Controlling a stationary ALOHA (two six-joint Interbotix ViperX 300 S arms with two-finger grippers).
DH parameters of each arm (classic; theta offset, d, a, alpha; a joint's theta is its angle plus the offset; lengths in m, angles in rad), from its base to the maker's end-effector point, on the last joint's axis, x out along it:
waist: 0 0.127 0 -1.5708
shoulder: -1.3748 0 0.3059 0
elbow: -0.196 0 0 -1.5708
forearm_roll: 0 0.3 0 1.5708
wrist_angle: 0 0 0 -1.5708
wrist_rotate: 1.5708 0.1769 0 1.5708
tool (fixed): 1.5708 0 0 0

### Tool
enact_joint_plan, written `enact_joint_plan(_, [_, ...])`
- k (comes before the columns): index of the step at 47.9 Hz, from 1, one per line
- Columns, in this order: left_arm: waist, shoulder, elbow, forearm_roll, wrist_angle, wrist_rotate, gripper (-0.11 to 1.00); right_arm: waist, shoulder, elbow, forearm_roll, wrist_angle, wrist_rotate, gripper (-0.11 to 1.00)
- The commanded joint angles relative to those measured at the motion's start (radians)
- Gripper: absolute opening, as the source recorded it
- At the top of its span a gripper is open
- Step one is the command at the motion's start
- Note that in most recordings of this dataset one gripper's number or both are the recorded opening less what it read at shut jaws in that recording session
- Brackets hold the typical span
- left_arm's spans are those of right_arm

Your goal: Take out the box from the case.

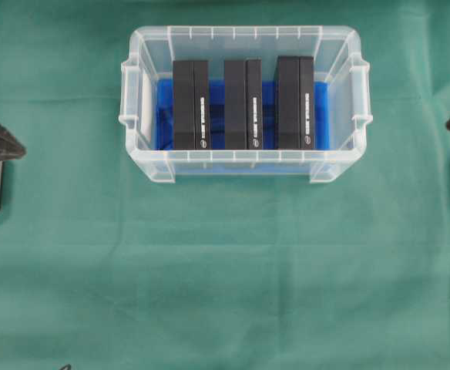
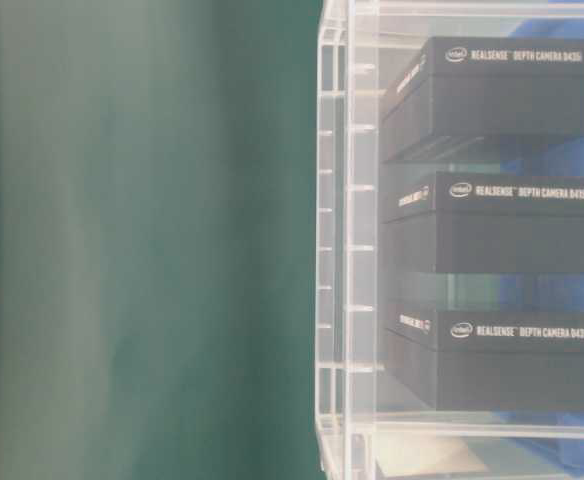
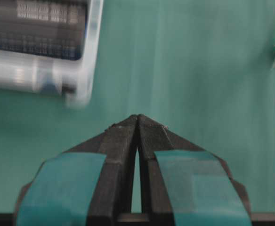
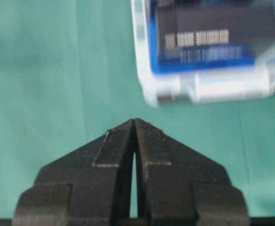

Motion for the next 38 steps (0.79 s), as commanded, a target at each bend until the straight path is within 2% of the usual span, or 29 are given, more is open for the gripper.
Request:
enact_joint_plan(1, [-0.017, 0.029, -0.057, 0.003, 0.112, -0.025, 0.02, 0.002, 0.023, -0.051, 0.002, 0.107, 0.011, 0.0])
enact_joint_plan(10, [-0.04, 0.072, -0.106, 0.003, 0.244, -0.095, 0.02, 0.0, 0.04, -0.081, 0.003, 0.284, 0.109, 0.0])
enact_joint_plan(22, [-0.044, 0.081, -0.11, 0.002, 0.255, -0.195, 0.02, 0.002, 0.049, -0.081, -0.005, 0.291, 0.199, 0.0])
enact_joint_plan(25, [-0.044, 0.081, -0.11, 0.002, 0.258, -0.256, 0.02, 0.002, 0.058, -0.083, -0.005, 0.293, 0.239, 0.0])
enact_joint_plan(31, [-0.049, 0.083, -0.11, 0.002, 0.261, -0.413, 0.02, -0.006, 0.087, -0.084, -0.012, 0.304, 0.434, 0.0])
enact_joint_plan(36, [-0.054, 0.091, -0.112, 0.008, 0.262, -0.614, 0.02, -0.011, 0.104, -0.084, -0.025, 0.327, 0.617, 0.0])
enact_joint_plan(38, [-0.052, 0.095, -0.117, 0.011, 0.265, -0.698, 0.02, -0.012, 0.109, -0.084, -0.032, 0.336, 0.669, 0.0])
